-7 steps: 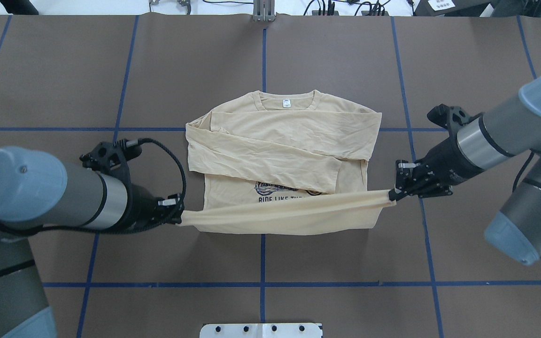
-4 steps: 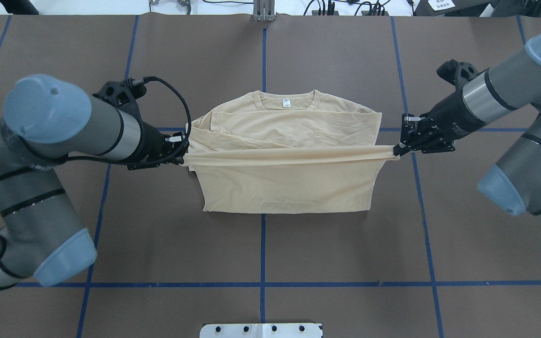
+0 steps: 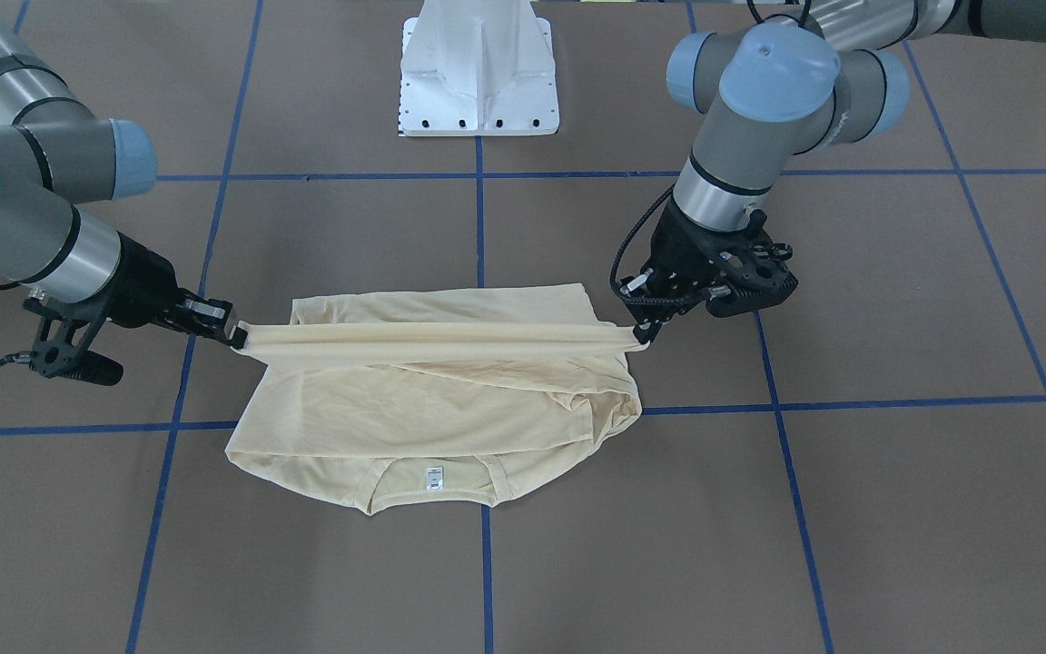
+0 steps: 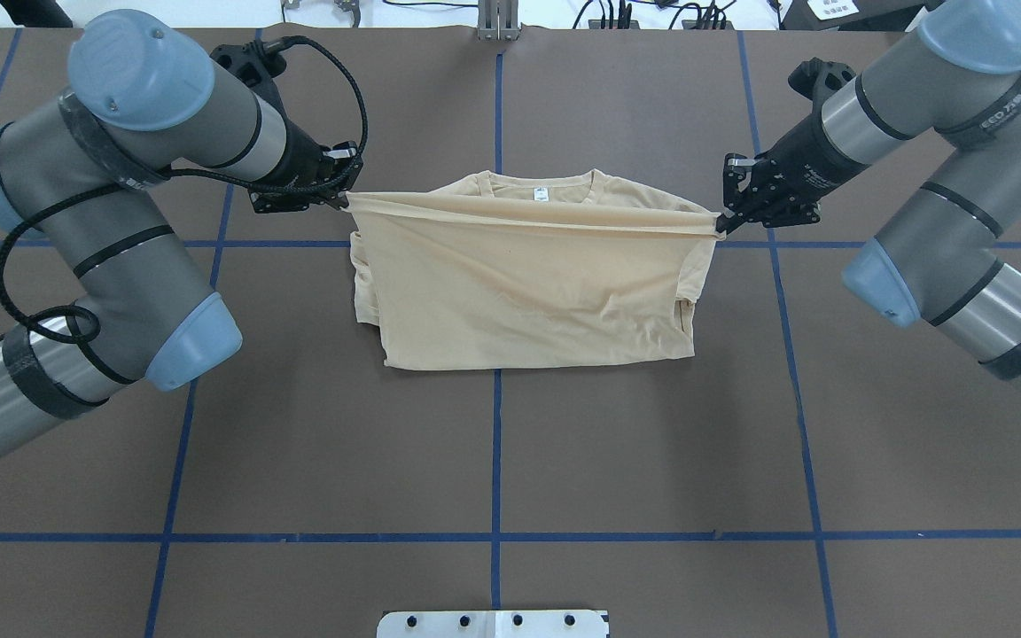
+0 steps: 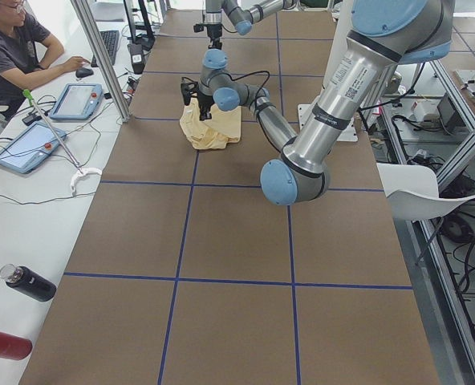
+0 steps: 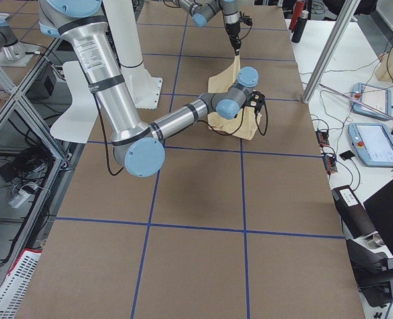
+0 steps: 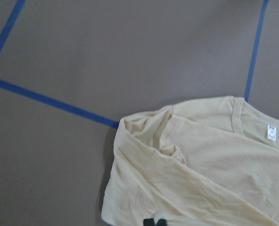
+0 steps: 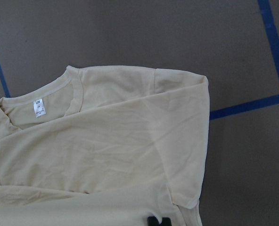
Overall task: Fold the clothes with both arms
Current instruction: 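Lift the hem with both grippers and carry it toward the collar, then lower the hem onto the collar edge with both grippers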
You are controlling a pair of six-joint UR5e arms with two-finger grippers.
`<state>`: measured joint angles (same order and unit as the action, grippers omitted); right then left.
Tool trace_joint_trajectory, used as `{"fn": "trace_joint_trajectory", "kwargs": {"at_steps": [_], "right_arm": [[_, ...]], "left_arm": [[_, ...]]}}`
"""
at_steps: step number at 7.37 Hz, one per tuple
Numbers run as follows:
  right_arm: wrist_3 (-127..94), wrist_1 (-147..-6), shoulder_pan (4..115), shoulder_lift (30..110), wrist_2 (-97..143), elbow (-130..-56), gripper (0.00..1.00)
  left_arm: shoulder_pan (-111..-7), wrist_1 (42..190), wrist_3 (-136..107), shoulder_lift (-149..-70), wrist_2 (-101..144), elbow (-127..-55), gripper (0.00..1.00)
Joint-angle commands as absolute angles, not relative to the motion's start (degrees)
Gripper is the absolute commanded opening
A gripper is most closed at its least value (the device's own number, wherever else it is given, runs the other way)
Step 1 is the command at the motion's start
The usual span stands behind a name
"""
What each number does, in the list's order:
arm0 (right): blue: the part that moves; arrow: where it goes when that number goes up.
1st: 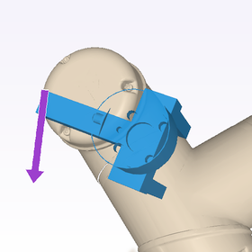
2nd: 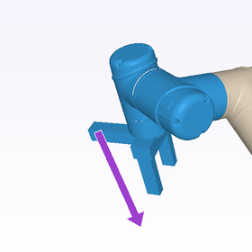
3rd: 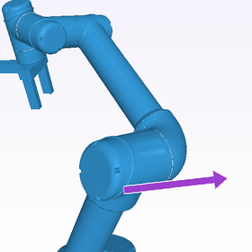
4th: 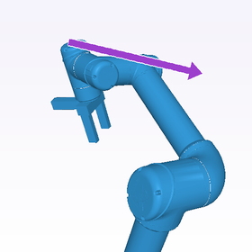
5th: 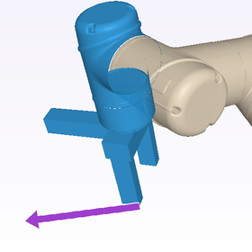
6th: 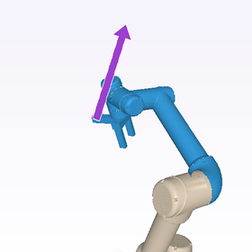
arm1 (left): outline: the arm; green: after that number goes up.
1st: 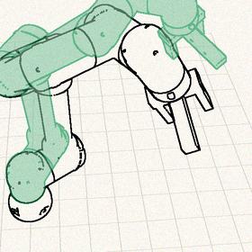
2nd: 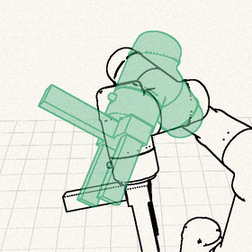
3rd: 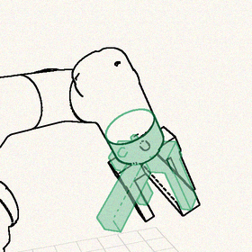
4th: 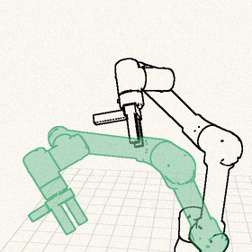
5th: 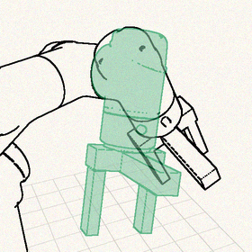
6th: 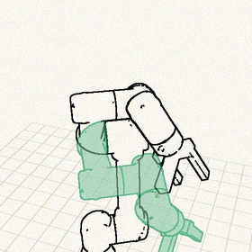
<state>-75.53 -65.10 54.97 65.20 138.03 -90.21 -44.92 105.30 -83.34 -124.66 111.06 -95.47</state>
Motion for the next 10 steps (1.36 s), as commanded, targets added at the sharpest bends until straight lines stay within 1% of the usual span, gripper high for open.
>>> {"fn": "trace_joint_trajectory", "kwargs": {"at_steps": [1, 2, 5, 6, 7, 8, 10], "right_arm": [[-75.15, -65.04, 55.54, 63.37, 137.72, -87.37, 0.00], [-74.89, -64.95, 55.55, 62.76, 137.03, -85.97, 0.00], [-74.80, -64.60, 55.46, 57.76, 134.83, -76.93, 0.00], [-74.88, -64.69, 55.28, 57.05, 134.48, -76.21, 0.00], [-74.88, -64.69, 55.11, 56.34, 134.47, -75.68, 0.00], [-74.97, -64.69, 54.67, 55.99, 134.47, -75.50, 0.00], [-74.88, -64.60, 52.57, 56.25, 134.30, -75.50, 0.00]], "left_arm": [[-44.74, 114.22, -83.76, -126.30, 110.92, -85.47, 0.00], [-44.56, 114.87, -83.67, -126.21, 110.92, -84.04, 0.00], [-44.47, 115.66, -83.85, -127.08, 110.83, -83.15, 0.00], [-44.47, 116.27, -84.72, -129.00, 110.83, -80.71, 0.00], [-44.30, 118.37, -86.99, -131.89, 110.83, -76.42, 0.00], [-43.69, 121.00, -89.10, -132.36, 110.74, -74.55, 0.00], [-42.81, 121.20, -89.91, -132.36, 110.66, -74.53, 0.00]]}}
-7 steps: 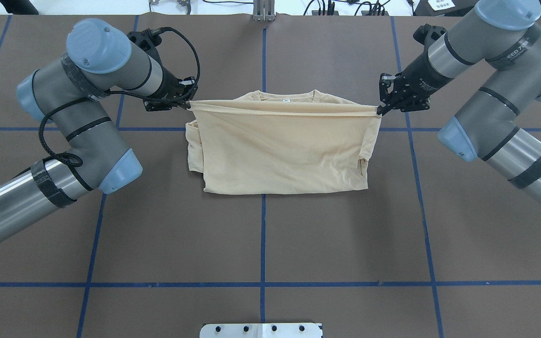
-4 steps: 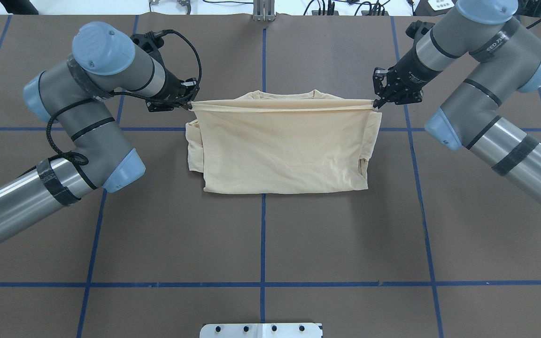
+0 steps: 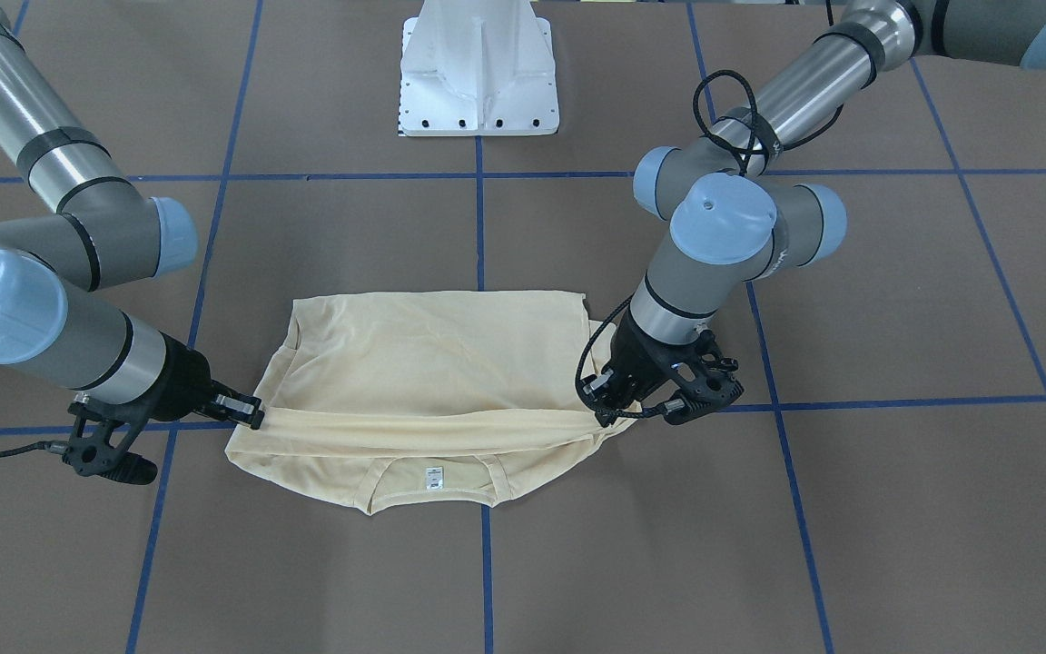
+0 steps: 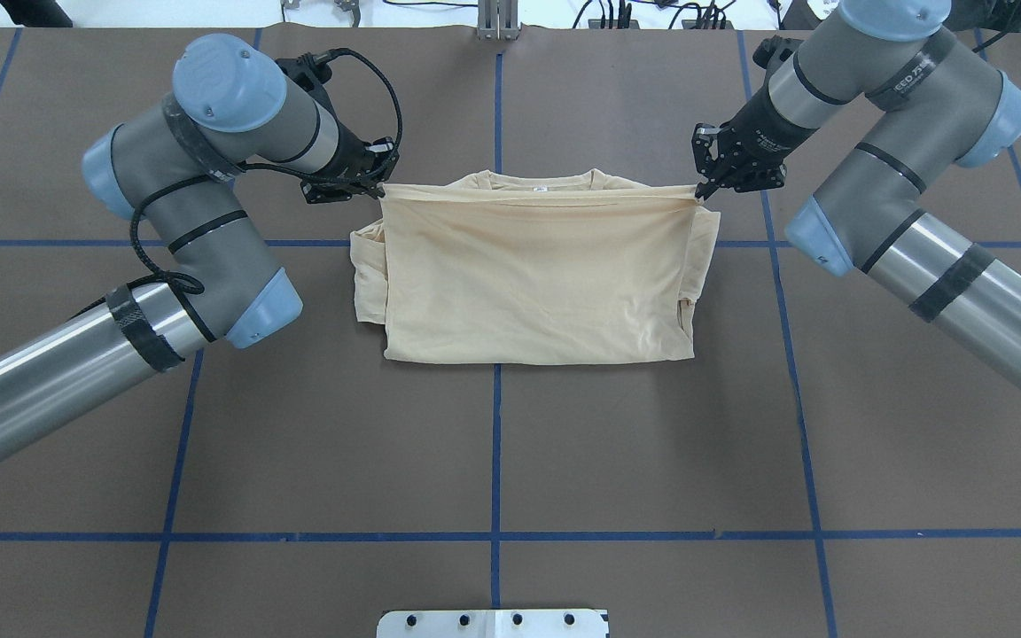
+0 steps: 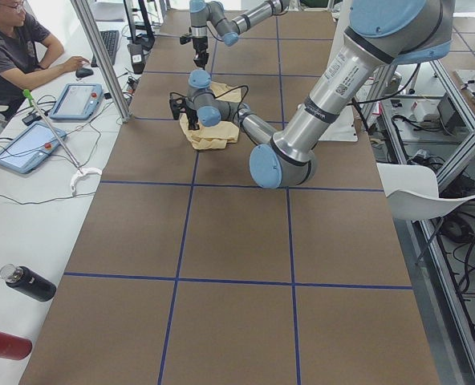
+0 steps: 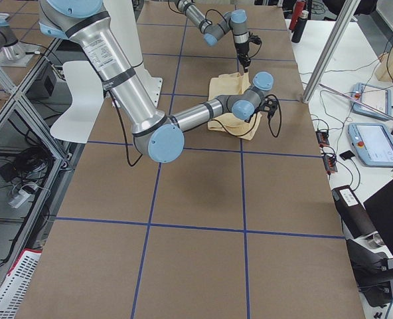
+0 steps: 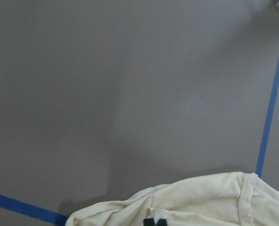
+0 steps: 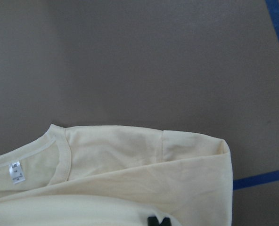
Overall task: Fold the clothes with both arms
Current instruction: 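Lower the hem onto the collar edge with both grippers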
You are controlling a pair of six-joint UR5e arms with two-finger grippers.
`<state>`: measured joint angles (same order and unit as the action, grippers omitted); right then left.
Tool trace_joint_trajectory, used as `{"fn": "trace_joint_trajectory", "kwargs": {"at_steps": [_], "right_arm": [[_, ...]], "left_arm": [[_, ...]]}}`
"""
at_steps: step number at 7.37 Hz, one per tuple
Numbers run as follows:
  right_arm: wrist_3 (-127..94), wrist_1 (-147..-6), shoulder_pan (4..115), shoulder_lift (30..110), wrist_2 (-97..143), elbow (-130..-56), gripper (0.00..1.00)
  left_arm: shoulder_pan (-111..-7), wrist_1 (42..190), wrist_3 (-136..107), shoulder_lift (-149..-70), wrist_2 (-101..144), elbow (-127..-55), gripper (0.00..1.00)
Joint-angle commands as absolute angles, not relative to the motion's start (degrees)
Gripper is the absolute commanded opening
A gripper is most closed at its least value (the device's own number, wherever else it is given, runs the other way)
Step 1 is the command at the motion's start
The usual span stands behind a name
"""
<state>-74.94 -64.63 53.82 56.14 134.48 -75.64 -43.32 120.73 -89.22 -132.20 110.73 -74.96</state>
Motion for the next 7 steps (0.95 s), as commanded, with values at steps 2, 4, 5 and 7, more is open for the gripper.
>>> {"fn": "trace_joint_trajectory", "kwargs": {"at_steps": [2, 4, 5, 7], "right_arm": [[-74.97, -64.69, 52.03, 56.51, 131.41, -75.50, 0.00], [-74.97, -64.69, 52.29, 56.69, 131.22, -75.41, 0.00], [-74.97, -64.69, 53.08, 56.69, 131.31, -75.41, 0.00], [-74.80, -64.78, 54.57, 56.60, 130.87, -74.01, 0.00]], "left_arm": [[-42.45, 121.11, -89.91, -131.93, 110.65, -74.53, 0.00], [-42.54, 121.11, -89.74, -131.57, 110.57, -74.53, 0.00], [-42.89, 121.11, -89.39, -131.66, 110.65, -74.53, 0.00], [-43.59, 121.29, -89.21, -131.48, 110.65, -74.53, 0.00]]}}
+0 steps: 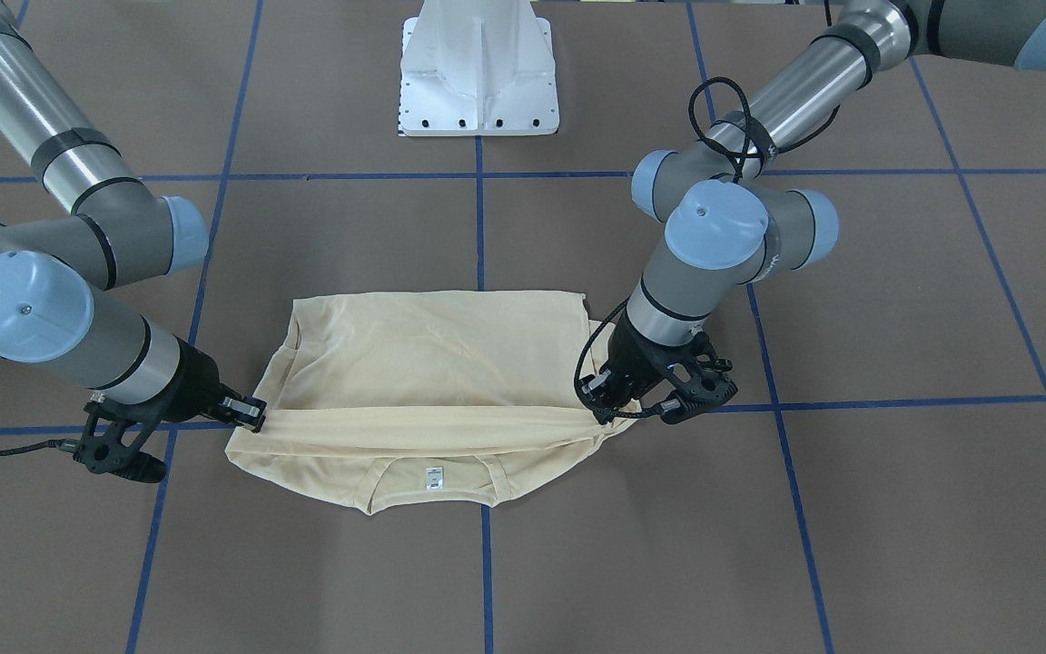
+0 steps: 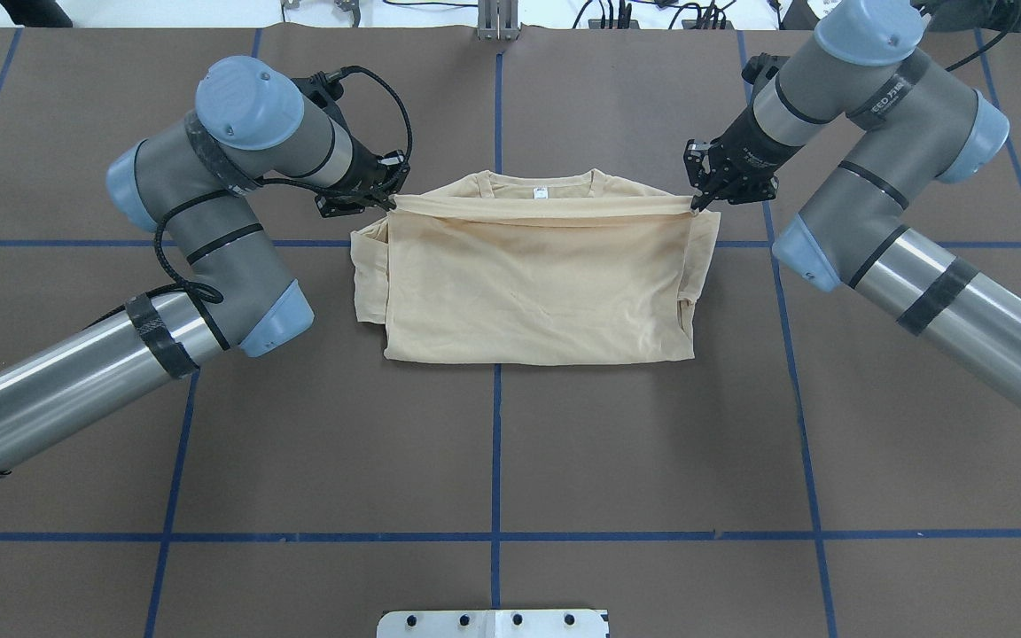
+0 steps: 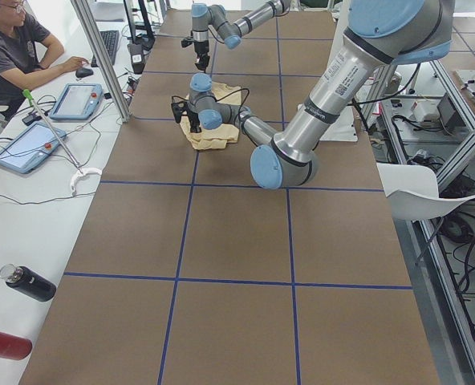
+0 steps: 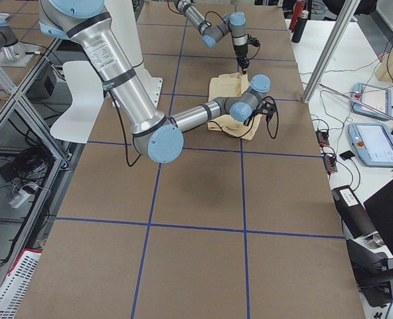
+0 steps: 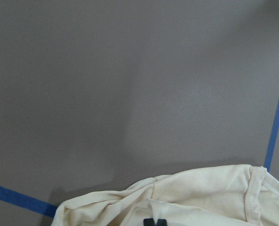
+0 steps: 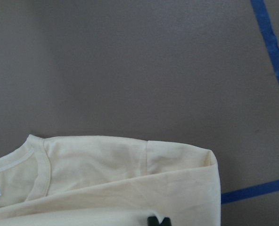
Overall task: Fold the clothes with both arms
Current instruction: 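Lower the hem onto the collar edge with both grippers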
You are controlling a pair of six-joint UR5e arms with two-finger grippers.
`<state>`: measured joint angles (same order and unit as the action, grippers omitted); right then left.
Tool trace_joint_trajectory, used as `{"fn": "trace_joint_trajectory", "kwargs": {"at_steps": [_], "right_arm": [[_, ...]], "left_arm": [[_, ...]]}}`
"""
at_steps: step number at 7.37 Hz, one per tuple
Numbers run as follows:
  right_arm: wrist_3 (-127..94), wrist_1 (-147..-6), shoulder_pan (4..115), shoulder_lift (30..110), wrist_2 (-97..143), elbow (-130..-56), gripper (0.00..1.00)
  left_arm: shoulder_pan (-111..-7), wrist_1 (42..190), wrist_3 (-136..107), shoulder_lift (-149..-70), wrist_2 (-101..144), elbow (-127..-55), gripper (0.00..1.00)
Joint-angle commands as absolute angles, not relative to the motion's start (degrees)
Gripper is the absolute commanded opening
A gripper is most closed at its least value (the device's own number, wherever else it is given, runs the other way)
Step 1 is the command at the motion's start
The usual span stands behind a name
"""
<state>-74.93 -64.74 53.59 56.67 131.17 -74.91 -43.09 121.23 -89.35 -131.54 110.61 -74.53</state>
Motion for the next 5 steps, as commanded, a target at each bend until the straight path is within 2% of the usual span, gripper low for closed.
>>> {"fn": "trace_joint_trajectory", "kwargs": {"at_steps": [1, 5], "right_arm": [[-74.71, -64.69, 54.84, 56.25, 130.87, -72.96, 0.00], [-74.71, -64.69, 54.84, 55.99, 129.73, -72.42, 0.00]], "left_arm": [[-43.94, 121.29, -89.30, -131.57, 110.65, -74.53, 0.00], [-44.47, 121.29, -89.21, -131.84, 110.57, -74.53, 0.00]]}}
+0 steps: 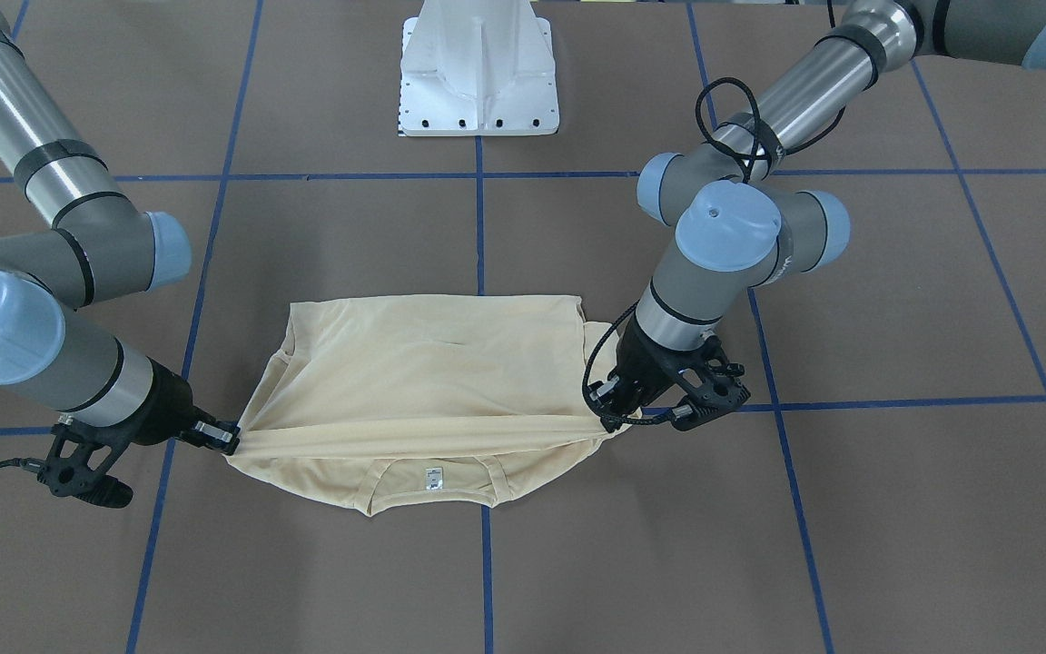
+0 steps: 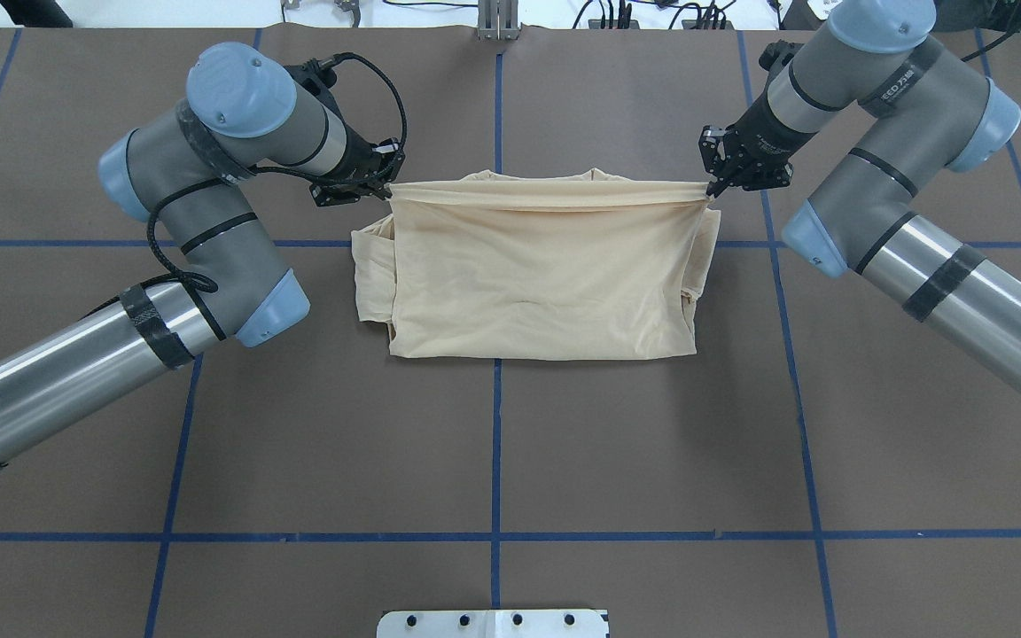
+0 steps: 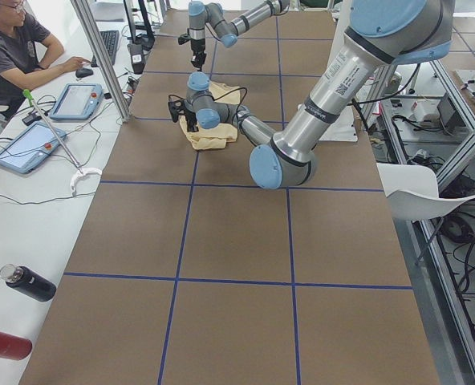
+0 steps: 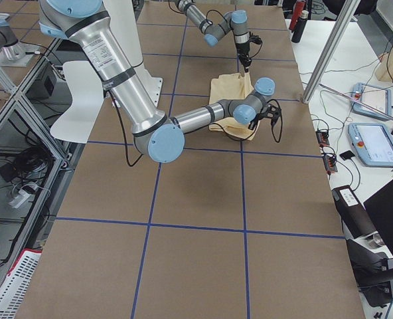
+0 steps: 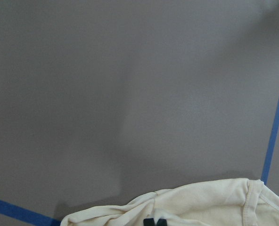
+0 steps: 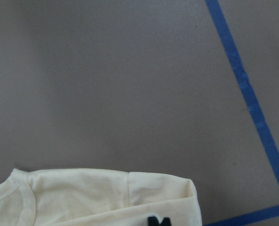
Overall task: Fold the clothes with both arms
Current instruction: 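Lower the hem onto the collar edge with both grippers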
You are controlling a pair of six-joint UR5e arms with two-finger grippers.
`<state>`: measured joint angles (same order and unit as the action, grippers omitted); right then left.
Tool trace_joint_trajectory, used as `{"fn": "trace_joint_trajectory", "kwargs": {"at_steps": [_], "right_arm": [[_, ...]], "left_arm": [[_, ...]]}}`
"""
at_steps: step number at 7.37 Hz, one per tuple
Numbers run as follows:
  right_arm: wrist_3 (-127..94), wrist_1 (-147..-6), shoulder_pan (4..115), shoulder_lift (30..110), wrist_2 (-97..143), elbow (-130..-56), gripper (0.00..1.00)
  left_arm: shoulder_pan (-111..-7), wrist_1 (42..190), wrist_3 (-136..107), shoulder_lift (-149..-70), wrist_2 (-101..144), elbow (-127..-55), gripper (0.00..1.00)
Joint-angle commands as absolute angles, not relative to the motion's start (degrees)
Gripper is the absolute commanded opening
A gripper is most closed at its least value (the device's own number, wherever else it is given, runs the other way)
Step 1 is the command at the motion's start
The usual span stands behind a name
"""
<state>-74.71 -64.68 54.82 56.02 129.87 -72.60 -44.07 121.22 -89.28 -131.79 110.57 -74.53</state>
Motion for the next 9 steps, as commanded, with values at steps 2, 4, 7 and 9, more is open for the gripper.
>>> {"fn": "trace_joint_trajectory", "kwargs": {"at_steps": [2, 4, 7, 9], "right_arm": [[-74.71, -64.60, 54.76, 55.99, 129.64, -72.25, 0.00], [-74.79, -64.60, 54.76, 55.73, 129.29, -72.25, 0.00], [-74.79, -64.60, 54.76, 54.76, 128.50, -71.55, 0.00], [-74.79, -64.60, 54.76, 54.67, 128.50, -71.28, 0.00]], "left_arm": [[-44.65, 121.29, -89.38, -131.84, 110.39, -74.44, 0.00], [-44.91, 122.51, -89.47, -131.92, 110.39, -74.44, 0.00], [-45.00, 122.69, -89.47, -131.92, 110.39, -73.57, 0.00], [-44.91, 123.05, -89.65, -132.01, 110.39, -73.21, 0.00]]}}
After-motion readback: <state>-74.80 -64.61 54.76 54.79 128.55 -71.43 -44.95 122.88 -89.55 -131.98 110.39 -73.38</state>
